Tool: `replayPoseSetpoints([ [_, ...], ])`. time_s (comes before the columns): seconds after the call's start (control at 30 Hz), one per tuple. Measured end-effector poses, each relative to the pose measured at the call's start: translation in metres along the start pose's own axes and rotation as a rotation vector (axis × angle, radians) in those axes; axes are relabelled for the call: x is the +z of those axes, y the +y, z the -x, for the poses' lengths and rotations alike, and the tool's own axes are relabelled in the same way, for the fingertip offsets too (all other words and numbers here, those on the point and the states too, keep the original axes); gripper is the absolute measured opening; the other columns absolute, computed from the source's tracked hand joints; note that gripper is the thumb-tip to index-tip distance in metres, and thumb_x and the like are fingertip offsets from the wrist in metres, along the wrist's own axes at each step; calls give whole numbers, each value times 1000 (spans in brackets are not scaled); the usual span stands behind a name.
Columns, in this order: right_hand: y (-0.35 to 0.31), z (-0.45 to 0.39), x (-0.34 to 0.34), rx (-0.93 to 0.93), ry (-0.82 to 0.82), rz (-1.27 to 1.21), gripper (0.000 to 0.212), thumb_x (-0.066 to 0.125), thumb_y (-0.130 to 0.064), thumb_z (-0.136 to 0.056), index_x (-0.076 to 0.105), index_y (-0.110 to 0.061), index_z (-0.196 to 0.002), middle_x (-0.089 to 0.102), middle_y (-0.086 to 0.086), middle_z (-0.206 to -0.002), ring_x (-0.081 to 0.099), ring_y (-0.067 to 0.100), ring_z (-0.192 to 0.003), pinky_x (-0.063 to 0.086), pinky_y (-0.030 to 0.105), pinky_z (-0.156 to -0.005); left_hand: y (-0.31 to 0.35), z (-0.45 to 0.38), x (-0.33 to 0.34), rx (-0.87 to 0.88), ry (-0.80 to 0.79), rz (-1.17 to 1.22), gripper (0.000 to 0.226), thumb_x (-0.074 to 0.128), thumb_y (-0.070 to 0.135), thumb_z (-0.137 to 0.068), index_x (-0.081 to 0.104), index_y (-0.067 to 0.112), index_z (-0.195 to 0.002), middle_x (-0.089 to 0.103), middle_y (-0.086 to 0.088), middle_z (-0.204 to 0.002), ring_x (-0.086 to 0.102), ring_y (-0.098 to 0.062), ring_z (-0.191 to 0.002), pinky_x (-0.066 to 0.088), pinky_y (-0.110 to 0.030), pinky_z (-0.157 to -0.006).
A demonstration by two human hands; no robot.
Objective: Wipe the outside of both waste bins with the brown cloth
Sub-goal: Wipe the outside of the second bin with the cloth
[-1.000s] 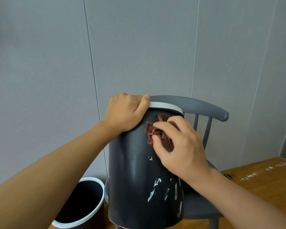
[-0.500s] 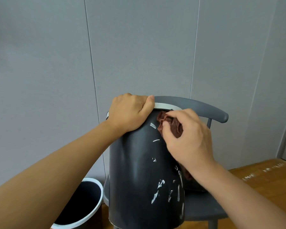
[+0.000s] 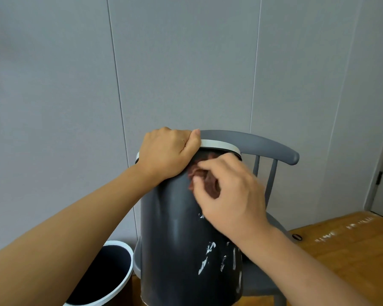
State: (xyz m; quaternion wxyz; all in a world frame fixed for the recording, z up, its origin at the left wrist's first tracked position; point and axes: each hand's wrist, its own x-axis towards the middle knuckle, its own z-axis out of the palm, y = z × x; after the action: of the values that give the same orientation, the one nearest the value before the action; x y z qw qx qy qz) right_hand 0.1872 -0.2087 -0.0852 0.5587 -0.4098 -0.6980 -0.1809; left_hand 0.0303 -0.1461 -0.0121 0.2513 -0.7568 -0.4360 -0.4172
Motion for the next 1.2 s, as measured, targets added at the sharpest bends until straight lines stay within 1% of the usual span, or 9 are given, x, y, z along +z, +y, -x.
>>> replayPoseSetpoints([
  [0.07,1,-2,-3,-83,-75,-18,27,64,-44,-88,76,-30,-107,62,-8,-97,63,22,-86,56,38,-64,-1,0,0,11,0,20,55,24,52,-96,25,18,-54,31,3,-42,35,-24,-46,22,-32,-52],
  [0.23,18,-20,-6,25,0,-33,22,72,-38,-86,77,-34,-108,61,-10,-97,65,19,-88,57,37,-69,0,-1,1,22,0,7,56,23,54,-97,27,17,-54,33,2,-43,36,-25,-47,23,-32,-52],
  [0.43,21,3,-23,-250,-316,-99,23,65,-42,-86,78,-32,-102,60,-12,-95,63,15,-84,56,38,-64,-4,0,-1,-44,-34,-20,54,28,50,-98,28,16,-56,34,1,-45,35,-25,-50,22,-34,-55],
  [0.63,22,-34,-10,-121,-117,-96,26,64,-45,-87,79,-33,-106,66,-10,-97,68,19,-88,58,40,-72,2,0,-3,-15,-30,-4,54,29,49,-98,29,20,-52,35,3,-44,38,-26,-51,28,-34,-54],
  [0.73,24,-24,-13,-162,-157,-73,25,66,-41,-87,79,-31,-105,62,-8,-96,66,20,-84,57,38,-69,2,0,-3,-10,-43,11,54,30,48,-99,27,20,-53,32,3,-44,35,-26,-51,26,-34,-54],
  [0.87,21,-1,-28,-302,-348,-65,23,63,-43,-86,78,-31,-100,60,-12,-89,61,14,-70,54,35,-57,0,-2,-1,-10,-39,4,55,33,47,-100,25,18,-54,30,2,-43,31,-16,-44,21,-32,-53],
  [0.93,23,-9,-28,-307,-329,-35,24,62,-44,-86,78,-32,-98,60,-11,-87,61,17,-68,54,36,-57,0,-3,1,-15,-45,-4,56,34,47,-101,26,18,-54,32,2,-44,32,-17,-46,21,-33,-53],
  [1.07,28,-36,-15,-187,-139,-51,26,63,-45,-88,79,-33,-104,63,-8,-91,65,19,-79,57,38,-66,2,-3,1,-19,-49,2,55,27,51,-97,30,20,-53,38,2,-46,40,-28,-53,33,-35,-54],
  [1.2,28,-20,-11,-195,-131,-48,25,67,-40,-89,79,-30,-108,62,-4,-97,67,23,-82,58,39,-66,0,-4,1,-27,-51,1,55,30,49,-98,27,18,-53,34,2,-45,36,-26,-51,24,-34,-55],
])
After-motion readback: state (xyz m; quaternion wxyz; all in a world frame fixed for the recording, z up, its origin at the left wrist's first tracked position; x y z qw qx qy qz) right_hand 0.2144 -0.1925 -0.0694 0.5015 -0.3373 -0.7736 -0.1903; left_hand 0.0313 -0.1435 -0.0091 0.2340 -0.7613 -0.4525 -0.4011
